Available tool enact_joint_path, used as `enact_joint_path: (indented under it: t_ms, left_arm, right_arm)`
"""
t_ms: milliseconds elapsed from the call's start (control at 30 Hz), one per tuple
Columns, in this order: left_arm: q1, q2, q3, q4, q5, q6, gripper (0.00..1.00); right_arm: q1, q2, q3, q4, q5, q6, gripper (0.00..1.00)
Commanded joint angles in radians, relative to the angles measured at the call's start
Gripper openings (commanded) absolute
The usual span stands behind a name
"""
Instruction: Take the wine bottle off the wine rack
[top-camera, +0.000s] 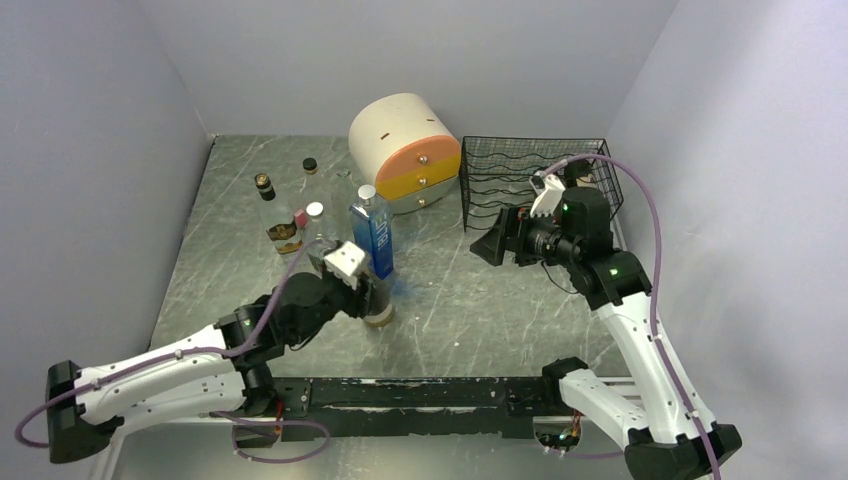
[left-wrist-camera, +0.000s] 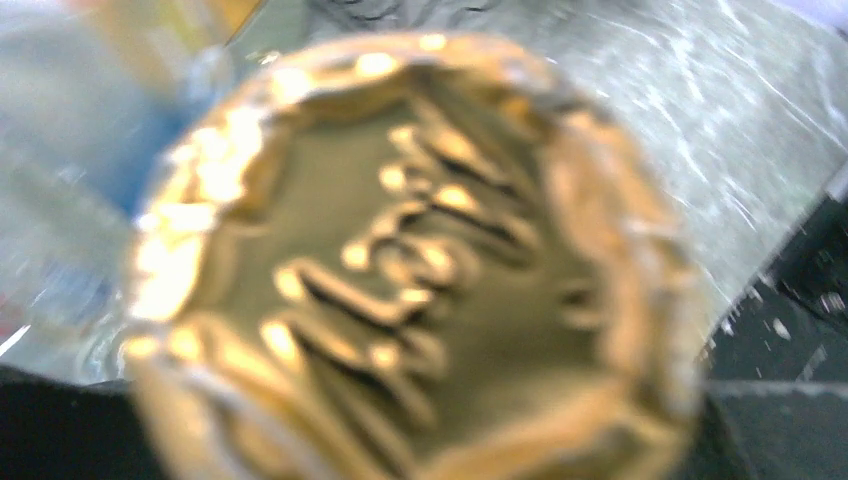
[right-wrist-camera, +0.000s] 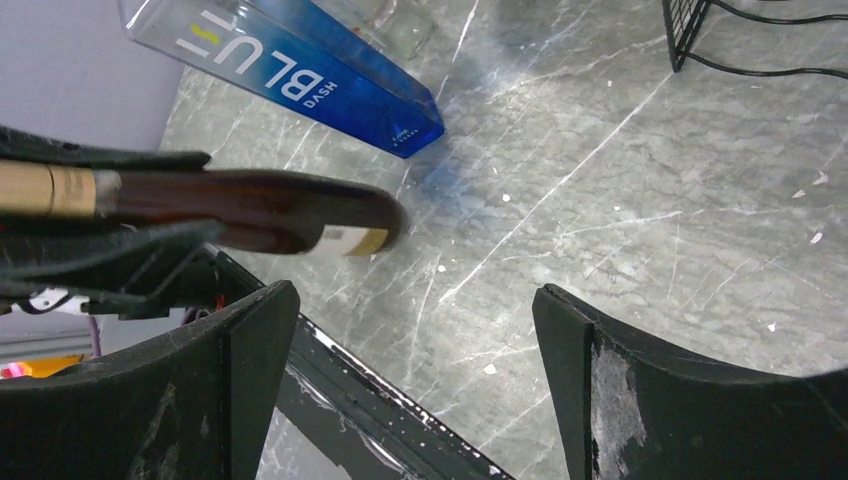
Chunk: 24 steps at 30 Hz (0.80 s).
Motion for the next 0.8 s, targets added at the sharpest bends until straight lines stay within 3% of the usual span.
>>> enact_joint_path:
  t_ms: [0, 167, 333, 433, 667, 767]
  left_arm:
    - [0.103, -0.069, 0.043, -0.054, -0.259, -0.195, 0.07]
    - [0.212, -0.046, 0.05, -0.033, -0.276, -0.199, 0.07]
    - [0.311, 0.014, 0.029, 0.139, -0.307, -0.167, 0.07]
    - [0.375, 0.051, 0.02, 0.249, -0.253, -0.136, 0.07]
    - [0.401, 0.107, 0.013, 0.393, -0.177, -0.06, 0.07]
    - [0.4, 0.12, 0.027, 0.38, -0.109, -0.036, 0.07]
  right_arm:
    - [0.003, 0.016, -0.012, 0.044, 0.011, -0.014, 0.92]
    - [0.003, 0.018, -0.034, 0.06, 0.012, -0.008, 0.92]
    - [0.003, 0.019, -0.045, 0.067, 0.014, -0.002, 0.92]
    - [0.004, 0.014, -0.046, 0.056, 0.026, -0.004, 0.92]
    - [0.004, -0.01, -0.046, 0.033, 0.063, -0.016, 0.92]
    - [0.003, -0.008, -0.075, 0.045, 0.061, -0.013, 0.92]
